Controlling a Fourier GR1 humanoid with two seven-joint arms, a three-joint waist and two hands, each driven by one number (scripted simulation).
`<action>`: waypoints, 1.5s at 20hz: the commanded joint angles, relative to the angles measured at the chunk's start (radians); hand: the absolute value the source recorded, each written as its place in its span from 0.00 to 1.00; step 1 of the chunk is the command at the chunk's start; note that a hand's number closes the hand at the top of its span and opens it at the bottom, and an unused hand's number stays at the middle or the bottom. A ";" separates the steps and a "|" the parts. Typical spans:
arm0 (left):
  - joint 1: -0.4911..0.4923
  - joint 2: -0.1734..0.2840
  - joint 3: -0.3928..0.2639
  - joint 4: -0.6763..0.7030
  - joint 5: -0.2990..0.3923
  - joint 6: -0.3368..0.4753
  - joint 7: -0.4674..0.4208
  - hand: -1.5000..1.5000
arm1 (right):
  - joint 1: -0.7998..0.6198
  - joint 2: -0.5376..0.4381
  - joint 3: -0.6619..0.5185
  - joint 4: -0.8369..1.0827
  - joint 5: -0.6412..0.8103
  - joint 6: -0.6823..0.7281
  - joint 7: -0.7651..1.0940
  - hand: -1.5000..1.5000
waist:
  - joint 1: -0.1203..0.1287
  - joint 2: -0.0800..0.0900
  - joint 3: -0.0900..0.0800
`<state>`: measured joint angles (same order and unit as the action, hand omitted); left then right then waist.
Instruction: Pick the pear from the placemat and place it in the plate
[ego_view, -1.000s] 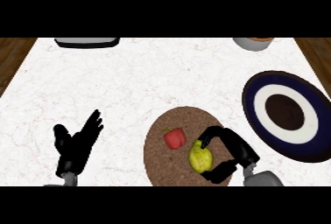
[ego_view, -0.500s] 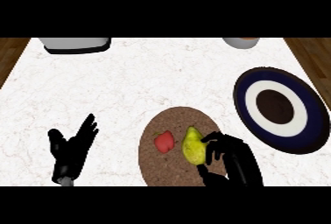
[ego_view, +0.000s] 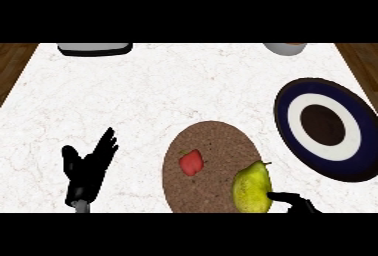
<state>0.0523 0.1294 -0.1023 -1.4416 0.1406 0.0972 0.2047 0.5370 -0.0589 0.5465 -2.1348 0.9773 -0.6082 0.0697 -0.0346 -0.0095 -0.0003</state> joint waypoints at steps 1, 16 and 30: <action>-0.021 0.006 0.014 0.040 0.010 -0.036 -0.035 0.50 | 0.099 -0.024 0.011 -0.030 -0.135 -0.136 -0.061 1.00 | 0.020 0.007 0.001; -0.054 0.020 0.025 -0.029 0.015 -0.044 0.069 0.50 | -0.428 -0.206 -0.690 0.445 -0.797 -0.106 -0.293 1.00 | 0.043 0.011 0.002; -0.018 -0.002 0.004 0.010 -0.007 -0.087 -0.014 0.50 | -0.880 -0.431 -0.903 1.261 -0.944 0.110 -0.457 1.00 | 0.073 0.019 0.002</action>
<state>0.0215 0.1218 -0.0893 -1.4170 0.1233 0.0398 0.1956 -0.2503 -0.4213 -0.3630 -1.0624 0.0051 -0.5295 -0.4872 0.0186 0.0049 0.0013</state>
